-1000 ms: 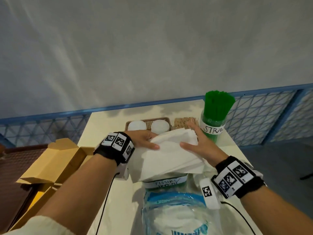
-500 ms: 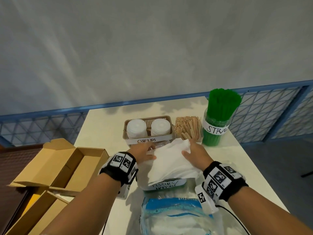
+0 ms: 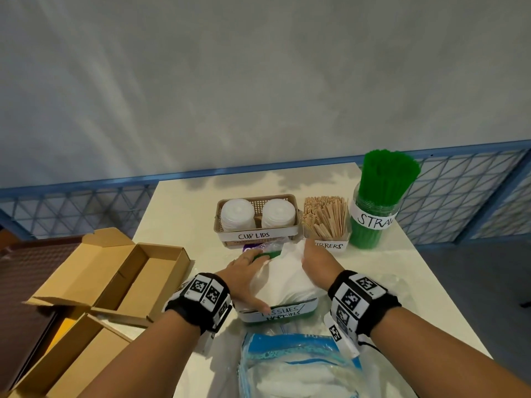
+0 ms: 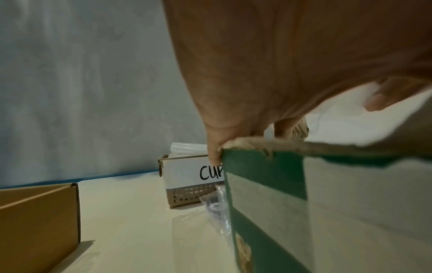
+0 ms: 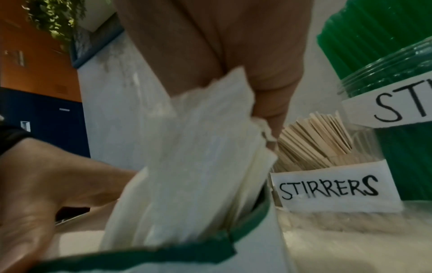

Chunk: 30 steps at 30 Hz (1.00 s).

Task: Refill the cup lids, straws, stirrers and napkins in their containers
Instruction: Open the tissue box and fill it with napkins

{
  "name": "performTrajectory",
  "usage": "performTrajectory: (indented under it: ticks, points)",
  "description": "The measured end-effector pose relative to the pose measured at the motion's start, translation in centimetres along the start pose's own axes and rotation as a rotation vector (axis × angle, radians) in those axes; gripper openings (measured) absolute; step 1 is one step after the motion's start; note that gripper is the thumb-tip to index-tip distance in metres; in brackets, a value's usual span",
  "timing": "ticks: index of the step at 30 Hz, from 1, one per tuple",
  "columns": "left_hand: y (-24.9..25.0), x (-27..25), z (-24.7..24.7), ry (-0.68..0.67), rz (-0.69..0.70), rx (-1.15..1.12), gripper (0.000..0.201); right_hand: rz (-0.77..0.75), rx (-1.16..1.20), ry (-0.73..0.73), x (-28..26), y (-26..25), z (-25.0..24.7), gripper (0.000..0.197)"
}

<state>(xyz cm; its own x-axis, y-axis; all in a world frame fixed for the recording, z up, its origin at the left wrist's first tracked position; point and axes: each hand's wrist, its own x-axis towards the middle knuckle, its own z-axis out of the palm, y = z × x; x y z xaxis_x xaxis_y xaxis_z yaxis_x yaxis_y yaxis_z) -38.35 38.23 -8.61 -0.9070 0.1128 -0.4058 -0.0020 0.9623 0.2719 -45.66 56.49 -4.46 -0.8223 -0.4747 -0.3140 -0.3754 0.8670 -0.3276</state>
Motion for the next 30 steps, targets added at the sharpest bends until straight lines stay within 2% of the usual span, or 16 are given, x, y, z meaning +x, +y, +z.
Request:
performTrajectory:
  ticks: [3, 5, 7, 10, 12, 16, 17, 18, 20, 21, 23, 25, 27, 30]
  points:
    - [0.1, -0.1, -0.3, -0.048, 0.011, 0.052, 0.109, -0.026, -0.080, -0.066, -0.5, -0.4, 0.3, 0.045]
    - [0.6, -0.3, -0.3, -0.095, 0.004, 0.187, 0.092, -0.052, -0.175, -0.127, -0.5, -0.5, 0.8, 0.041]
    - [1.1, -0.4, -0.4, -0.158, -0.024, 0.363, 0.085, -0.089, -0.257, -0.134, 0.0, -0.4, 1.7, 0.039]
    - [1.1, -0.5, -0.5, -0.222, -0.064, 0.513, 0.083, -0.060, -0.281, -0.045, 0.1, -0.6, 2.8, 0.051]
    - [1.2, -0.7, -0.7, -0.233, -0.080, 0.542, 0.082, -0.099, -0.347, 0.019, -0.5, -1.0, 3.2, 0.063]
    - [2.2, -0.9, -0.8, -0.235, -0.129, 0.570, 0.083, -0.255, -0.320, 0.306, -1.3, -1.6, 3.1, 0.105]
    - [2.4, -1.1, -0.9, -0.203, -0.136, 0.589, 0.082, -0.344, -0.347, 0.358, -1.4, -1.7, 3.1, 0.103]
    - [2.6, -1.3, -1.0, -0.149, -0.127, 0.627, 0.082, -0.425, -0.370, 0.380, -1.6, -1.9, 3.1, 0.090]
    - [3.4, -1.7, -1.3, -0.032, -0.079, 0.713, 0.079, -0.474, -0.373, 0.299, -2.2, -2.0, 2.4, 0.052]
    - [4.0, -1.9, -1.3, -0.007, -0.058, 0.735, 0.077, -0.432, -0.428, 0.205, -2.4, -2.1, 2.1, 0.042]
    - [5.0, -2.1, -1.0, -0.052, -0.050, 0.757, 0.070, -0.350, -0.534, 0.065, -2.1, -1.5, 2.3, 0.041]
    - [5.4, -2.1, -0.7, -0.155, -0.107, 0.730, 0.062, -0.308, -0.590, -0.028, -1.8, -1.4, 2.3, 0.040]
    - [5.1, -2.2, -0.6, -0.219, -0.191, 0.624, 0.063, -0.285, -0.638, -0.050, -1.3, -1.3, 2.7, 0.038]
    - [4.4, -2.1, -0.5, -0.278, -0.251, 0.579, 0.074, -0.225, -0.606, -0.073, -0.7, -1.4, 3.1, 0.039]
